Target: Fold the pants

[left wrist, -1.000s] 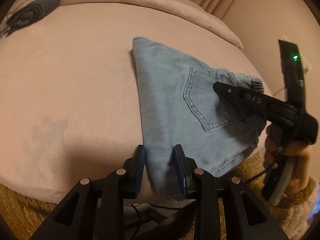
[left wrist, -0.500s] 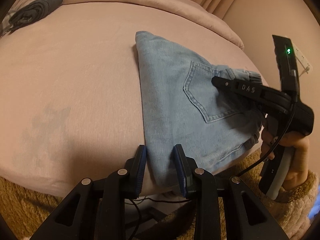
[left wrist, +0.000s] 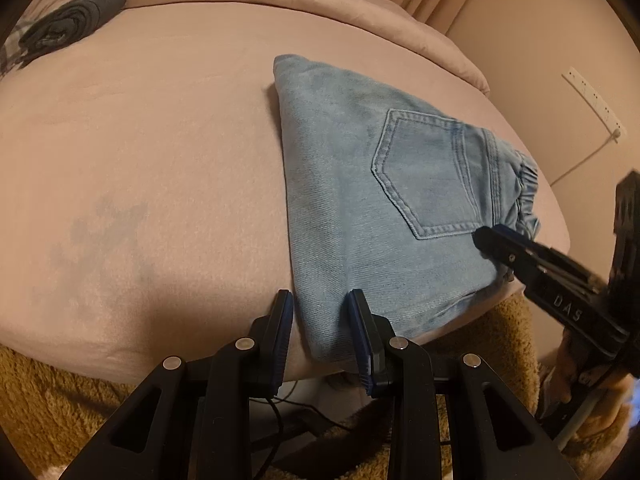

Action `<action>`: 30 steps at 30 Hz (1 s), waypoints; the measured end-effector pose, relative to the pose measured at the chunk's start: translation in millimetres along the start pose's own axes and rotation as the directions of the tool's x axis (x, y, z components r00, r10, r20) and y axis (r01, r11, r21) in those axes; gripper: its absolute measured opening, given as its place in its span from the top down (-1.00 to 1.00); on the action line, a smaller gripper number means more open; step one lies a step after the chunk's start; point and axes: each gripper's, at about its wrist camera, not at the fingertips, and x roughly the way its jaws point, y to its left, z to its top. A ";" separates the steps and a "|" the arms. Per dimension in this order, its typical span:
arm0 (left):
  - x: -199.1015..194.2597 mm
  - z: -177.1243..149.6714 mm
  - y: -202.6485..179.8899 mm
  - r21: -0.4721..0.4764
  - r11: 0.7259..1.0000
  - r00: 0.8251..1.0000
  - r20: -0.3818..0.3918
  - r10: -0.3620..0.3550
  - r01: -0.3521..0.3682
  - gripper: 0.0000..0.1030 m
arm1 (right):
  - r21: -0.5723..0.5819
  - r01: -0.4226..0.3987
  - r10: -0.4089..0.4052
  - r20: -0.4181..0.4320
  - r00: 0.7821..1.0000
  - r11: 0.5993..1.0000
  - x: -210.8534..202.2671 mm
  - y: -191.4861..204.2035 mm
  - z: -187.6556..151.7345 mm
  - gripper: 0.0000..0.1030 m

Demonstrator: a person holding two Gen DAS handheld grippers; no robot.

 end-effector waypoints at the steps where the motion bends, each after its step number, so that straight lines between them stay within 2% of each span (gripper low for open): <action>1: 0.9 -0.2 -1.6 -0.001 1.000 1.000 0.000 0.000 0.000 0.38 | 0.015 -0.013 0.013 0.008 1.000 1.000 1.2 -3.9 -3.0 0.34; 6: 2.3 -2.9 -4.7 0.009 1.000 1.000 0.002 0.012 -0.012 0.38 | 0.061 -0.057 0.057 0.012 0.998 0.997 9.8 -12.3 -6.5 0.35; 19: 3.2 -5.5 -4.9 0.008 1.000 1.000 0.000 0.021 -0.021 0.37 | 0.047 -0.026 0.025 0.030 0.999 0.999 6.0 -3.8 -12.8 0.35; 30: 0.7 -8.7 -5.3 -0.016 1.000 1.000 -0.006 0.011 -0.011 0.37 | 0.058 -0.032 0.030 0.031 0.999 0.998 -3.5 -3.8 -22.2 0.35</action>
